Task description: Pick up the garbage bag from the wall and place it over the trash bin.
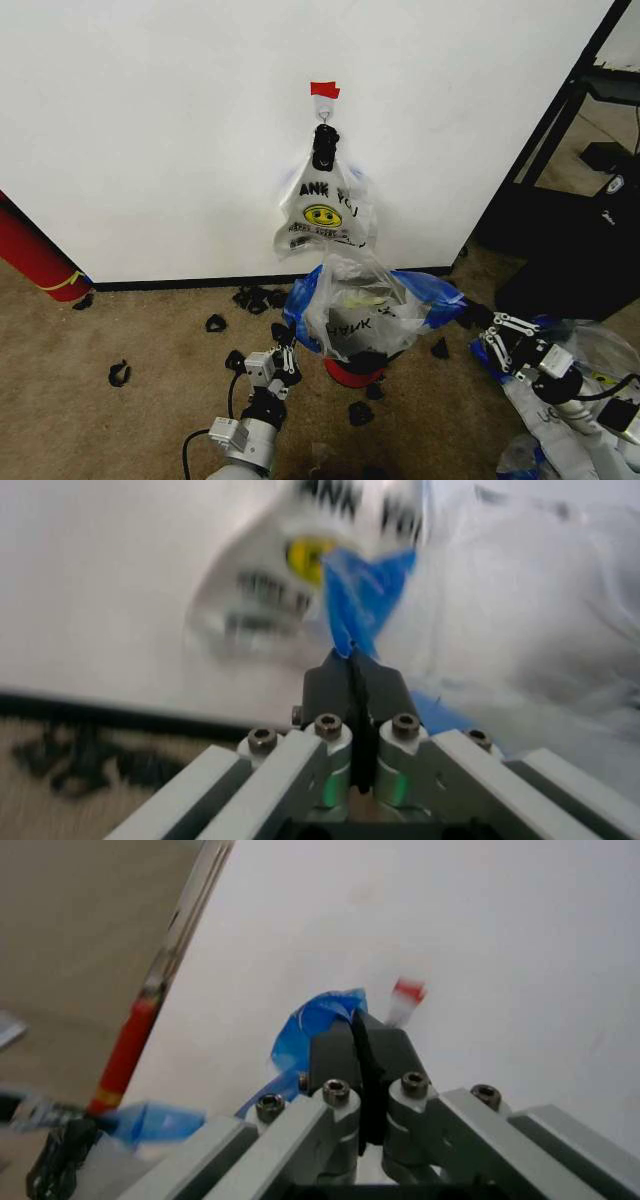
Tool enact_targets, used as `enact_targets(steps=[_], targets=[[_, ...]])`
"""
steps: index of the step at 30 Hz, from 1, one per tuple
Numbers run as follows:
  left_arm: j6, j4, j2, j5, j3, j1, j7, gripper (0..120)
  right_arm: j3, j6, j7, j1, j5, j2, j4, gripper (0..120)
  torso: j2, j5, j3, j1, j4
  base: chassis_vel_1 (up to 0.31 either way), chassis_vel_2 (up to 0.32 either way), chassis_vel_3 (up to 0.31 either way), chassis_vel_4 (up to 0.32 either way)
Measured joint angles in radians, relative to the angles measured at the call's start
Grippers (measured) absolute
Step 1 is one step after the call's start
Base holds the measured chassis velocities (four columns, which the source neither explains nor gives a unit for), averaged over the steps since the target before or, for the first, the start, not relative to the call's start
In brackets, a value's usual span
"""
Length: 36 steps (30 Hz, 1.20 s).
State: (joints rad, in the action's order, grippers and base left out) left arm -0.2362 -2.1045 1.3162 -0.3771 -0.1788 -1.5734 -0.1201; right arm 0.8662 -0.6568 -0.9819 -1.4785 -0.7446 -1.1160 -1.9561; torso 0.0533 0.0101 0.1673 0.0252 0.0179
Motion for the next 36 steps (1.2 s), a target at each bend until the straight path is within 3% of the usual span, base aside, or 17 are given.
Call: enact_targets(steps=[6,22,36], targets=[[-0.007,-0.083,-0.006,-0.01,-0.016,0.009,0.009,0,0.004,-0.004,0.072,-0.027,-0.033,0.003,-0.067,0,0.0,0.0,0.0,0.0,0.0004,0.0,0.0,0.0,0.0],[-0.002,-0.268,-0.005,-0.066,-0.025,-0.058,0.019,0,0.024,-0.025,0.161,0.023,-0.012,0.005,-0.055,0,0.0,-0.0001,0.0,0.0,0.0002,0.0,0.0,0.0,0.0],[0.022,-0.205,0.015,-0.255,0.014,-0.06,0.034,0,0.007,-0.114,0.248,0.079,0.104,-0.011,0.037,0,0.0,0.0,0.0,0.0,0.0002,0.0,0.0,0.0,0.0]])
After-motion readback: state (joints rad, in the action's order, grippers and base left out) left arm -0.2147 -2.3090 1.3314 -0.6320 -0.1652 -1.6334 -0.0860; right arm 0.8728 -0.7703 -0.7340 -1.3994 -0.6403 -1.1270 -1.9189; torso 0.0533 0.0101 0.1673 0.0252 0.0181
